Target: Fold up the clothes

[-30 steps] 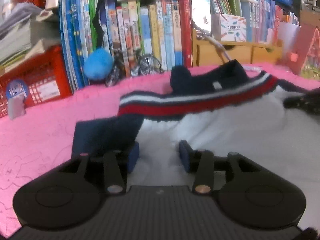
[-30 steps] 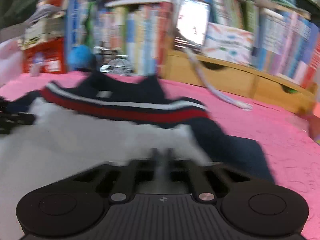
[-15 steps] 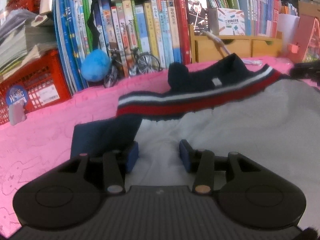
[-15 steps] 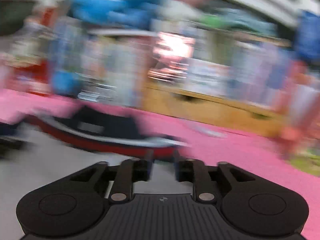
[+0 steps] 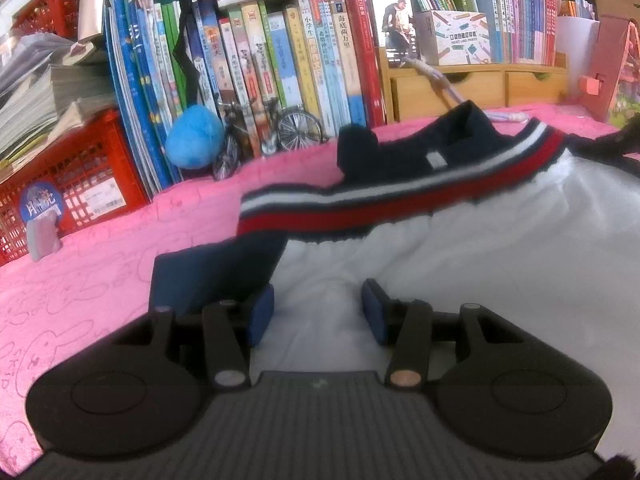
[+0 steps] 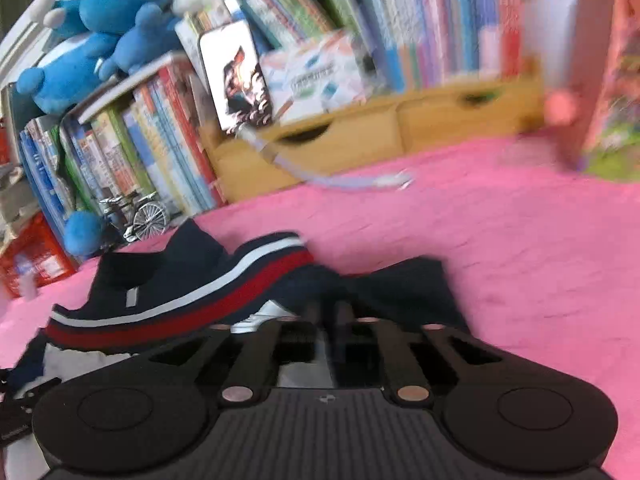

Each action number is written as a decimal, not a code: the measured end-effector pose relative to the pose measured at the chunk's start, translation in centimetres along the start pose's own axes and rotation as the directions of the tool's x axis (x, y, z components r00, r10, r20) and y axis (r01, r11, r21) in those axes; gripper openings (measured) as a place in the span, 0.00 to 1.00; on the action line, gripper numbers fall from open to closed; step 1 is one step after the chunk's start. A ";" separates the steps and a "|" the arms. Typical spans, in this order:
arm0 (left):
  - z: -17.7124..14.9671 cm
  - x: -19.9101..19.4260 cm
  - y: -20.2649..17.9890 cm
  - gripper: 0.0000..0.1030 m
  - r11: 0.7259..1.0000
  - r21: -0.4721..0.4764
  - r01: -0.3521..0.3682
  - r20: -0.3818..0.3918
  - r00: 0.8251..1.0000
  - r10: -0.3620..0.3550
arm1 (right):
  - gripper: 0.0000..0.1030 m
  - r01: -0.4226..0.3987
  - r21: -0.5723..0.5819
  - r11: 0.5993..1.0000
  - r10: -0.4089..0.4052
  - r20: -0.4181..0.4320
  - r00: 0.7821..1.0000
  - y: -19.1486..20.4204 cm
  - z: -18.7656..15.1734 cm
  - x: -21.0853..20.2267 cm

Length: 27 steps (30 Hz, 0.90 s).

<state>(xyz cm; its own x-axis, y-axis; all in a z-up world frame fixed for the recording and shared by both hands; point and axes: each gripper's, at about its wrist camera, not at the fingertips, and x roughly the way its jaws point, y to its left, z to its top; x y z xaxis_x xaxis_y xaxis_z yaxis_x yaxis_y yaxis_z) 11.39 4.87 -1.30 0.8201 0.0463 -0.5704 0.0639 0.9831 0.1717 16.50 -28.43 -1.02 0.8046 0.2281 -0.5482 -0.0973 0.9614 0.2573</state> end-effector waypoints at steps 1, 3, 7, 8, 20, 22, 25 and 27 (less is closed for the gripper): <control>0.0 0.0 0.0 0.47 1.000 0.001 0.000 0.000 1.000 0.000 | 0.18 -0.032 -0.036 0.999 0.032 0.021 0.999 1.2 -0.7 -1.5; 0.0 -0.1 0.0 0.47 1.000 0.004 0.000 0.000 1.000 0.000 | 0.23 -0.096 -0.109 0.989 0.101 0.043 0.994 4.1 -2.9 -4.4; 0.0 -0.1 -0.1 0.47 1.000 0.013 -0.007 0.002 1.000 0.007 | 0.32 -0.201 -0.253 0.946 0.212 0.015 0.977 10.8 -8.0 -8.1; 0.0 -0.1 -0.1 0.47 1.000 0.013 -0.007 0.002 1.000 0.007 | 0.33 -0.221 -0.285 0.933 0.231 -0.001 0.973 12.2 -9.1 -8.5; -0.1 0.0 0.1 0.48 1.000 -0.002 0.005 0.004 1.000 -0.005 | 0.46 -0.017 -0.284 0.959 0.018 0.003 1.000 16.0 -14.8 -8.9; -0.2 -0.2 0.6 0.49 0.999 -0.031 0.013 0.017 1.000 -0.013 | 0.47 -0.008 -0.287 0.958 0.011 0.008 1.000 16.0 -15.2 -8.9; 0.2 -0.1 2.6 0.49 0.988 -0.143 0.051 0.022 0.999 -0.049 | 0.47 -0.018 -0.287 0.958 0.019 -0.001 1.000 15.9 -15.0 -8.4; 0.8 -0.2 3.9 0.50 0.972 -0.229 0.053 0.018 0.999 -0.050 | 0.47 -0.016 -0.294 0.956 0.019 0.005 1.000 15.9 -15.2 -8.4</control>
<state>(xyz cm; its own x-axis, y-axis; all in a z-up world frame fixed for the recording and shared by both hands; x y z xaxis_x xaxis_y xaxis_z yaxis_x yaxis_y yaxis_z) 11.96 8.57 0.09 0.8257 -0.0062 -0.5640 -0.0247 0.9986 -0.0471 -0.74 -12.72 -4.41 0.8055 0.2452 -0.5395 -0.2785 0.9602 0.0206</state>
